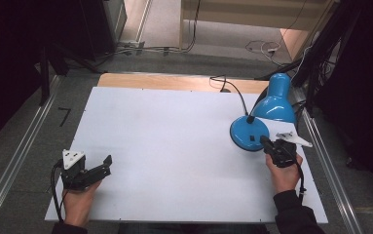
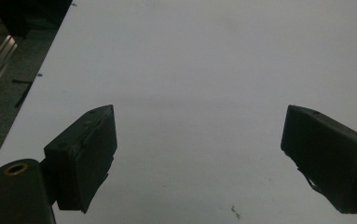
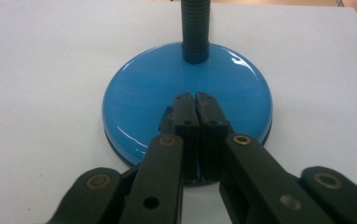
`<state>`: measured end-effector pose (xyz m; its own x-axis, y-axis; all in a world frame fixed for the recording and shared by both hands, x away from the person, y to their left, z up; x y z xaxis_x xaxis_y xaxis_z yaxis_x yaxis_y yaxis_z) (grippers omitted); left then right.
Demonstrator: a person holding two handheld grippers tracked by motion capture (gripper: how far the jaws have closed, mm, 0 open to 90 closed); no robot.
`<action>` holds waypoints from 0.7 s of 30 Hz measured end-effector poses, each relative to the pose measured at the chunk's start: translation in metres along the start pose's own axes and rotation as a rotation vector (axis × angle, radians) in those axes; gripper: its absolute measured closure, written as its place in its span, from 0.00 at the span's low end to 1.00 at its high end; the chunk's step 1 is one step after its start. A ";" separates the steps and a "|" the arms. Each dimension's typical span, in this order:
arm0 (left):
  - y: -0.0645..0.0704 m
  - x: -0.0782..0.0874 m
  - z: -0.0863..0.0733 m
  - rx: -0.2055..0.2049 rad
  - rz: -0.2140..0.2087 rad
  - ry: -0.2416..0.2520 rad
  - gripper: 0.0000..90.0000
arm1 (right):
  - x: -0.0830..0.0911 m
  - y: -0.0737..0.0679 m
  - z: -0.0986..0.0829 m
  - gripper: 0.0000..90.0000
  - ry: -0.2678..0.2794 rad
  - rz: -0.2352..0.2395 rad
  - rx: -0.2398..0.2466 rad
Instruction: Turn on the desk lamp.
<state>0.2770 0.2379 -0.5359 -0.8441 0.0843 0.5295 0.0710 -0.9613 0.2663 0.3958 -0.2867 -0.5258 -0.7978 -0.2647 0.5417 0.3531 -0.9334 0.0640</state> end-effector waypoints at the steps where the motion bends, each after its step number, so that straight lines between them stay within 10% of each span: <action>1: 0.000 0.000 0.000 -0.001 0.000 0.000 0.12 | -0.001 -0.001 0.001 0.97 0.002 0.003 0.002; 21: -0.001 -0.001 0.000 0.002 0.000 -0.002 0.12 | -0.022 -0.006 0.002 0.97 -0.021 0.004 0.000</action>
<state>0.2772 0.2387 -0.5367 -0.8429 0.0848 0.5313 0.0719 -0.9609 0.2675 0.4127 -0.2742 -0.5363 -0.7857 -0.2634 0.5598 0.3564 -0.9323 0.0616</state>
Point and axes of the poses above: each handheld gripper's, and its own axes: x roughly backward along the jaws, z roughly out of its top, y roughly to its right, the point moved 8 cm from there along -x, roughly forward along the jaws, and after that the axes turned 8 degrees about x, right-handed, at the moved point
